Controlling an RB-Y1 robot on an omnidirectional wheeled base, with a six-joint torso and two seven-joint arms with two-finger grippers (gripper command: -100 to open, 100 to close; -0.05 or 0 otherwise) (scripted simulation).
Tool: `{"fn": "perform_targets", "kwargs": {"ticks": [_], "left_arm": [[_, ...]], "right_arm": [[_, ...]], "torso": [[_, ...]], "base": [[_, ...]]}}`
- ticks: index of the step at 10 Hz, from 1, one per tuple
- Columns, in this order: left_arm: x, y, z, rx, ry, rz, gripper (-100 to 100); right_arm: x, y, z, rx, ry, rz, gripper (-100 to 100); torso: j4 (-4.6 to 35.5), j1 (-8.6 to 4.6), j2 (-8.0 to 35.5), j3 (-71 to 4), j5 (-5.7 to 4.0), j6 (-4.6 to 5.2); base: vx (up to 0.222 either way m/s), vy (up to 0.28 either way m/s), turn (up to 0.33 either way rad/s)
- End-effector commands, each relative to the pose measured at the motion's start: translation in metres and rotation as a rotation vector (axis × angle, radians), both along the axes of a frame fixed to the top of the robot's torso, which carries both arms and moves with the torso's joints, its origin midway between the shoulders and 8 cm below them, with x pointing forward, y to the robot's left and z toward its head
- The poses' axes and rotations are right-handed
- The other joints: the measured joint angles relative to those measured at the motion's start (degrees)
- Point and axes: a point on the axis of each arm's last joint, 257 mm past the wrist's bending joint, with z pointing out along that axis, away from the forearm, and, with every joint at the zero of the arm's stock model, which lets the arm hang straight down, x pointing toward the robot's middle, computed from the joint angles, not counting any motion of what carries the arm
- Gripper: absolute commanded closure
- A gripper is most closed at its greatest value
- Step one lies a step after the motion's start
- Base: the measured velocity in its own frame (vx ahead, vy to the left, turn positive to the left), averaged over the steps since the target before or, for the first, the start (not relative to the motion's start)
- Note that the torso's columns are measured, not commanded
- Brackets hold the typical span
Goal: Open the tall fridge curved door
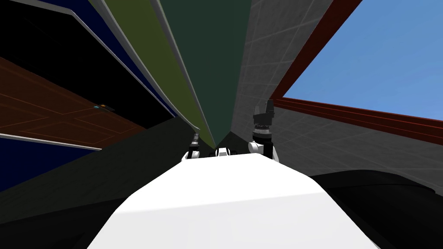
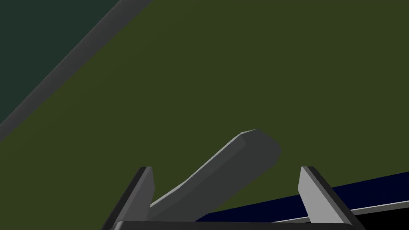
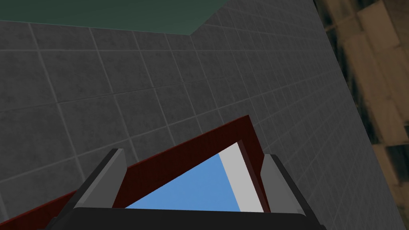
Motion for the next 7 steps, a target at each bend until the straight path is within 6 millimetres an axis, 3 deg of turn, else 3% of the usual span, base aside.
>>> {"fn": "perform_targets", "kwargs": {"ticks": [1,7], "left_arm": [[0.015,0.023,0.009,0.053,0.022,0.008,-100],[0.036,0.056,0.025,0.127,0.056,0.028,-100]], "right_arm": [[0.0,0.0,0.0,0.0,0.0,0.0,0],[0.0,0.0,0.0,0.0,0.0,0.0,0]], "torso": [[0.0,0.0,0.0,0.0,0.0,0.0],[-0.01,0.01,-0.03,-0.02,0.01,0.0]], "base": [[-0.061,-0.074,-0.025],[-0.043,-0.044,-0.01]]}}
